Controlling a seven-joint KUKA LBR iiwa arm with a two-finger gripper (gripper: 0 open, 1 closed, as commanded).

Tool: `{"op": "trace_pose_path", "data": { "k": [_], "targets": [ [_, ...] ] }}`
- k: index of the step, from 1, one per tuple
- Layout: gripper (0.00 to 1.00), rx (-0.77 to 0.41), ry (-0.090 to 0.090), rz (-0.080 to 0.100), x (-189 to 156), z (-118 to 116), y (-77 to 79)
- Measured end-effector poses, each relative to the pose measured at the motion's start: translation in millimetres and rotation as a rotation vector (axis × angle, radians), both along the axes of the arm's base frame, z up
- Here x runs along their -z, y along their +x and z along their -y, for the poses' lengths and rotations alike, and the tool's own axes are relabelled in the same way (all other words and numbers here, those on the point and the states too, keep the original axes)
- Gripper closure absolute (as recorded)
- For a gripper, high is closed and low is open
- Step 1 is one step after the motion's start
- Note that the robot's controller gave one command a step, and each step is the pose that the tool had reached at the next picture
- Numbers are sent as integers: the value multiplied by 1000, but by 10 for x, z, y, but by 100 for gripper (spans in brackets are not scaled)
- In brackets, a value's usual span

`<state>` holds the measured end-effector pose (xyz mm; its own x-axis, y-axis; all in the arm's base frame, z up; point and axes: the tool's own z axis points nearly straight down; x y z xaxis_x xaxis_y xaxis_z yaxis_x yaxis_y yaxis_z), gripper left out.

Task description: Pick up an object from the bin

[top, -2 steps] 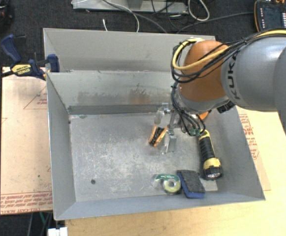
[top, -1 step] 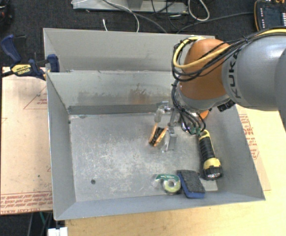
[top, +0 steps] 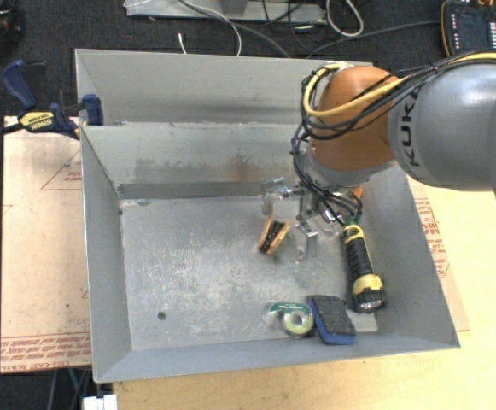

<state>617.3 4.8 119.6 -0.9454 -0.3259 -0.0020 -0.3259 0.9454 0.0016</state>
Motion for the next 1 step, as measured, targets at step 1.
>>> {"op": "trace_pose_path", "data": {
  "k": [1],
  "targets": [
    [0,-20,0,4,-122,-13,38]
  ]
}}
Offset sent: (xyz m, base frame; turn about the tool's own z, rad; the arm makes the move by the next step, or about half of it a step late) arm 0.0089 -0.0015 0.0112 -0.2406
